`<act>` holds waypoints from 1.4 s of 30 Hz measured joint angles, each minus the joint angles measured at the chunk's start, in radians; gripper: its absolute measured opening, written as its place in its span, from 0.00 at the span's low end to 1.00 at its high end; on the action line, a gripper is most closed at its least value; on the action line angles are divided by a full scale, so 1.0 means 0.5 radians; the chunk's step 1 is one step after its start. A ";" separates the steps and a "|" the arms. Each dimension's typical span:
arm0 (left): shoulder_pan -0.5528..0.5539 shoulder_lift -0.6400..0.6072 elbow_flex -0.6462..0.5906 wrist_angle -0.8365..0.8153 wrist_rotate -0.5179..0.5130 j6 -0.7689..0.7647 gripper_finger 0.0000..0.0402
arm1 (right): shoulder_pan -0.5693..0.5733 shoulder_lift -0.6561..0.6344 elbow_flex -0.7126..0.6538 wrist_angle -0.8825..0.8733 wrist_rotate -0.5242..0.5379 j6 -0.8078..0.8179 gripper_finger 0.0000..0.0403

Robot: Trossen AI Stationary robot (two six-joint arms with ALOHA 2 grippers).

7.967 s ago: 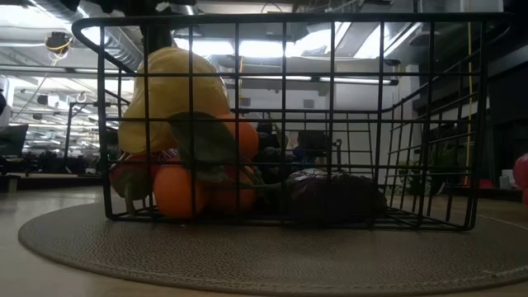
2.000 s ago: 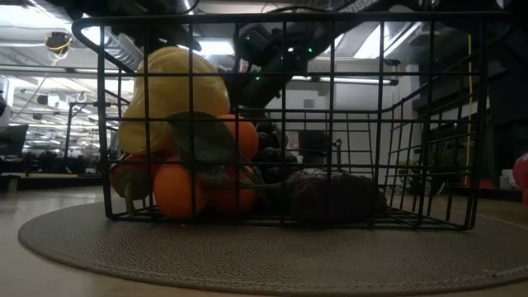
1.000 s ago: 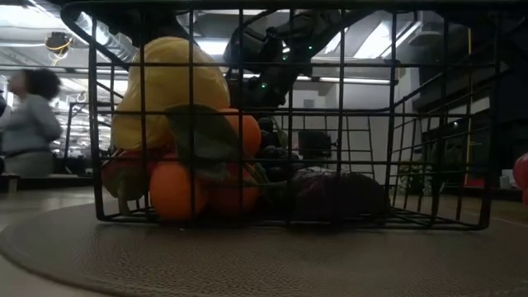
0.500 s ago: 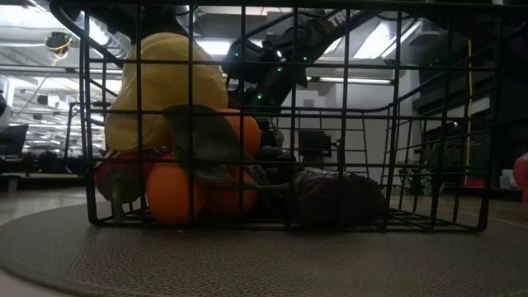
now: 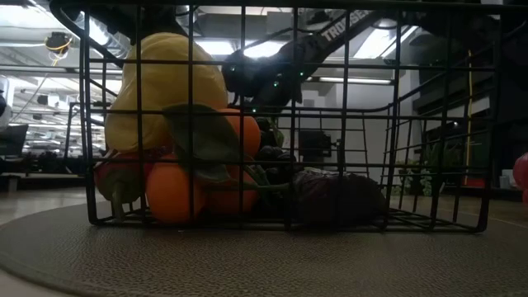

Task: Build produce basket
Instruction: Put the green pear into black wire basket

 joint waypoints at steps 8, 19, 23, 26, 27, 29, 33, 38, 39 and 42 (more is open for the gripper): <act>0.000 0.000 0.000 0.000 -0.003 0.001 0.32 | -0.011 0.029 0.003 0.016 0.180 0.097 0.55; 0.000 0.000 0.001 -0.399 -0.125 -0.202 0.32 | -0.117 0.020 0.500 -0.405 0.353 0.332 0.55; 0.000 0.003 0.001 -0.902 -0.271 -0.378 0.32 | -0.178 0.019 0.788 -0.778 0.422 0.341 0.55; -0.007 0.102 0.001 -1.041 -0.290 -0.354 0.32 | -0.231 0.019 1.018 -1.002 0.431 0.387 0.55; -0.019 0.137 0.000 -1.045 -0.290 -0.329 0.32 | -0.246 0.019 1.103 -1.055 0.423 0.393 0.55; -0.060 0.191 0.000 -0.989 -0.294 -0.262 0.32 | -0.269 0.017 1.250 -1.121 0.345 0.393 0.55; -0.112 0.366 0.002 -0.933 -0.288 -0.251 0.36 | -0.296 -0.173 1.155 -0.970 0.041 0.441 0.55; -0.142 0.487 0.002 -0.909 -0.274 -0.277 0.40 | -0.290 -0.400 1.155 -1.015 -0.081 0.425 0.55; -0.148 0.522 0.002 -0.893 -0.274 -0.268 0.40 | -0.284 -0.446 1.154 -1.023 -0.084 0.401 0.55; -0.151 0.653 0.001 -0.841 -0.305 -0.263 0.41 | -0.230 -0.595 1.154 -1.020 -0.091 0.346 0.55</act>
